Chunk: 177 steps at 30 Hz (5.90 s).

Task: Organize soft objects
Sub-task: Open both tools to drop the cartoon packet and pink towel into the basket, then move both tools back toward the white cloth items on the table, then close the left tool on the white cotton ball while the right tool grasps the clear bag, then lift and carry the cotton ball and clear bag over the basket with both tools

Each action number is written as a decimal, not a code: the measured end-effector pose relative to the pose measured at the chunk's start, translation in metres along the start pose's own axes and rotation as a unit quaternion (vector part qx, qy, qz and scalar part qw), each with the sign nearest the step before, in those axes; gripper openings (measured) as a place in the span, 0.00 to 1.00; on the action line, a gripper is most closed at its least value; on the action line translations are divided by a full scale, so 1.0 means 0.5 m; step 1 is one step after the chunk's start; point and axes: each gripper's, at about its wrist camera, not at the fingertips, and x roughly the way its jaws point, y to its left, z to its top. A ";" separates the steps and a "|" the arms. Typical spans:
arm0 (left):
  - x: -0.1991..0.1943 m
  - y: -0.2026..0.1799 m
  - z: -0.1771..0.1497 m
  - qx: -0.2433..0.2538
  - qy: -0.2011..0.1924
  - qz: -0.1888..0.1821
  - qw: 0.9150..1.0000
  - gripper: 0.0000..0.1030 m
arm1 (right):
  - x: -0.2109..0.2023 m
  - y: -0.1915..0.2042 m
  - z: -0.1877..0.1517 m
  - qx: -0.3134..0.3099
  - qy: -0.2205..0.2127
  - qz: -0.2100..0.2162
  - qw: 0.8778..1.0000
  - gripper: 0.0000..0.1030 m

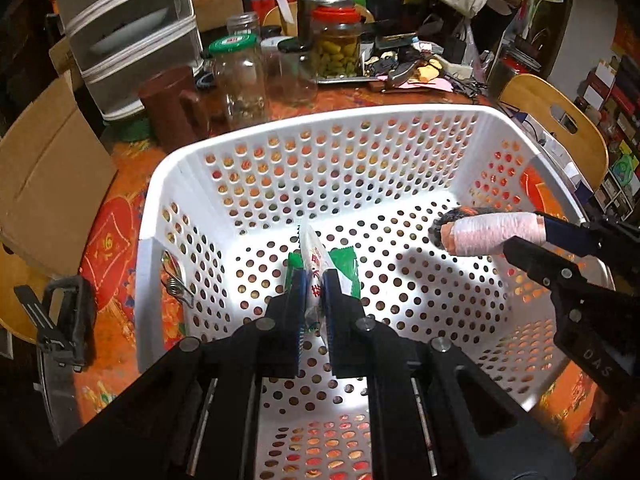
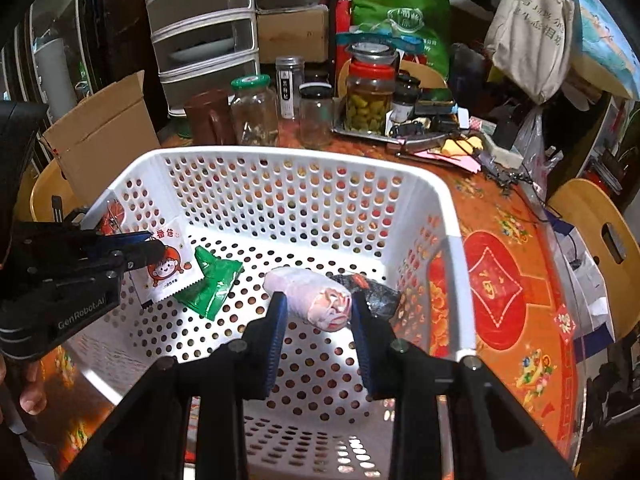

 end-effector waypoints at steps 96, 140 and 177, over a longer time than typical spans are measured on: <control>-0.206 -0.116 -0.630 0.014 -0.092 -0.096 0.991 0.94 | -0.145 0.068 -0.450 0.034 -0.041 0.056 0.997 0.80; -0.209 -0.051 -0.688 0.035 -0.129 -0.047 0.990 0.29 | -0.113 0.093 -0.442 0.004 -0.044 0.050 0.998 0.35; -0.335 -0.025 -0.551 0.031 -0.199 -0.071 0.977 0.29 | -0.288 0.050 -0.410 0.020 -0.132 0.041 0.990 0.35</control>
